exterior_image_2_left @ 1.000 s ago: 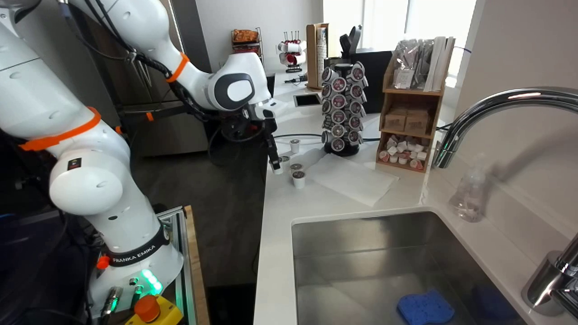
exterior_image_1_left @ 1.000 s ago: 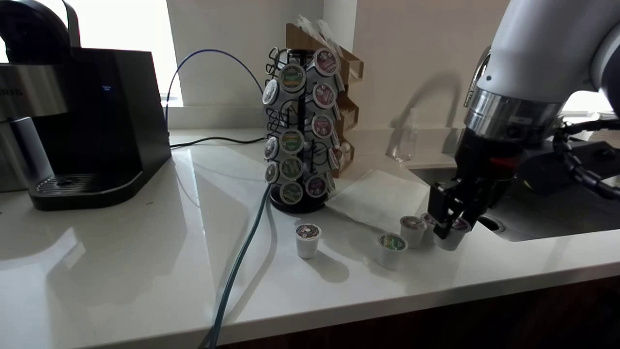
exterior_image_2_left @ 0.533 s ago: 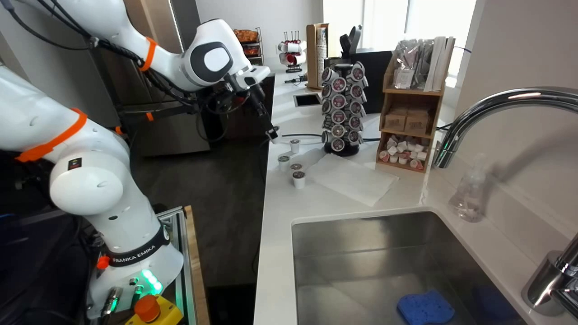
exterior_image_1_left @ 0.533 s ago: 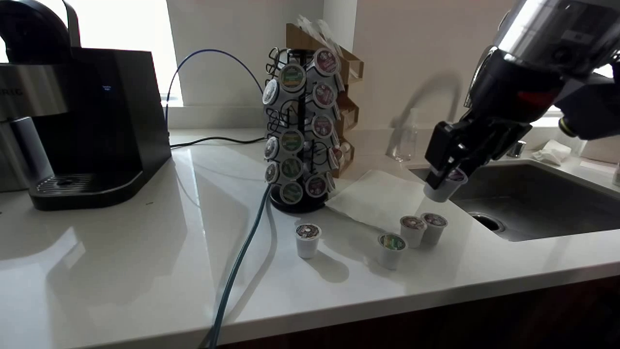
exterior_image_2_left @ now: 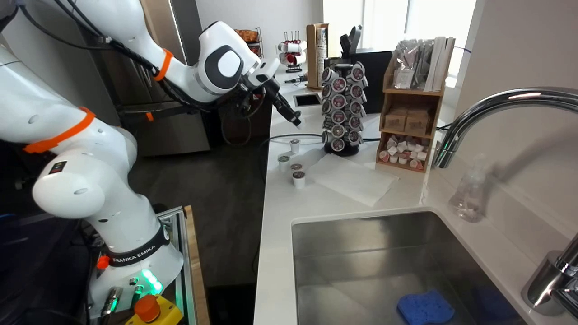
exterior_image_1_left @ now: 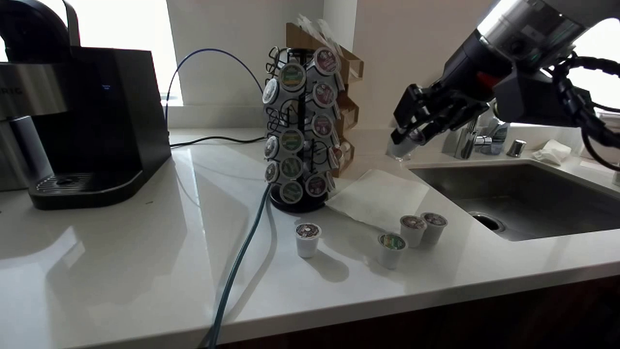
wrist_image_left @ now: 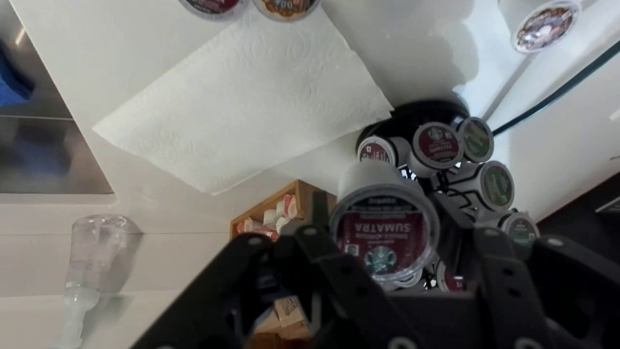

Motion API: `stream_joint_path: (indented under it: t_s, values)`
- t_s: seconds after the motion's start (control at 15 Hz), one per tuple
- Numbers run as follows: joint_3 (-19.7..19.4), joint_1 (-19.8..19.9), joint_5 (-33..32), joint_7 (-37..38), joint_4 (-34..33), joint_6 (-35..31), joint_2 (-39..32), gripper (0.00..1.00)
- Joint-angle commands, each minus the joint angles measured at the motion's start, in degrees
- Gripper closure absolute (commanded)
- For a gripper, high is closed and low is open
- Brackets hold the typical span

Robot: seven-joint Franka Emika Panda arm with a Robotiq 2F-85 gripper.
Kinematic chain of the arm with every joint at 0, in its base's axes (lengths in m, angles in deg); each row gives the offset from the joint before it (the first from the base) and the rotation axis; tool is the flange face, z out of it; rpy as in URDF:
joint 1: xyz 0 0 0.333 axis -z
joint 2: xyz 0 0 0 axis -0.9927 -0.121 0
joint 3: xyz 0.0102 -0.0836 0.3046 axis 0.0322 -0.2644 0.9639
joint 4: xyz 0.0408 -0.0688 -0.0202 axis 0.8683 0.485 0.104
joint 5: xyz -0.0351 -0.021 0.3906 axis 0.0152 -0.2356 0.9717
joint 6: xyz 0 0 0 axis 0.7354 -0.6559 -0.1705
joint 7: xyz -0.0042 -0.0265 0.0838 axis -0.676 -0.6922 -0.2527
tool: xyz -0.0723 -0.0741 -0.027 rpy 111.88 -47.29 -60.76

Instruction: Slightly rotate the rack then place one of the small white containers in one of the empty slots closer to the bottom

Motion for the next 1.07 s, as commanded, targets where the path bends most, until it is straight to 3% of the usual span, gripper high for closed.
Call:
stream_joint_path:
  t_s: [0.0,0.07,0.13,0.27,0.53,0.6,1.0]
  values:
    - [6.7,9.7,-7.2,4.5,-3.1,-7.5,-6.0,0.71]
    - [8.9,12.3,-9.0,5.4,-4.2,-8.3,-7.0,0.71]
    - [4.4,7.3,-5.4,2.2,-2.0,-5.9,-4.0,0.46]
    - [6.8,10.4,-7.0,2.9,-3.8,-6.9,-6.2,0.46]
    - [7.6,11.0,-7.2,3.0,-4.5,-6.9,-7.0,0.46]
    - [8.3,11.7,-8.2,2.8,-5.1,-7.6,-7.8,0.71]
    - [17.5,19.4,-17.9,4.7,-12.1,-7.7,-11.8,0.71]
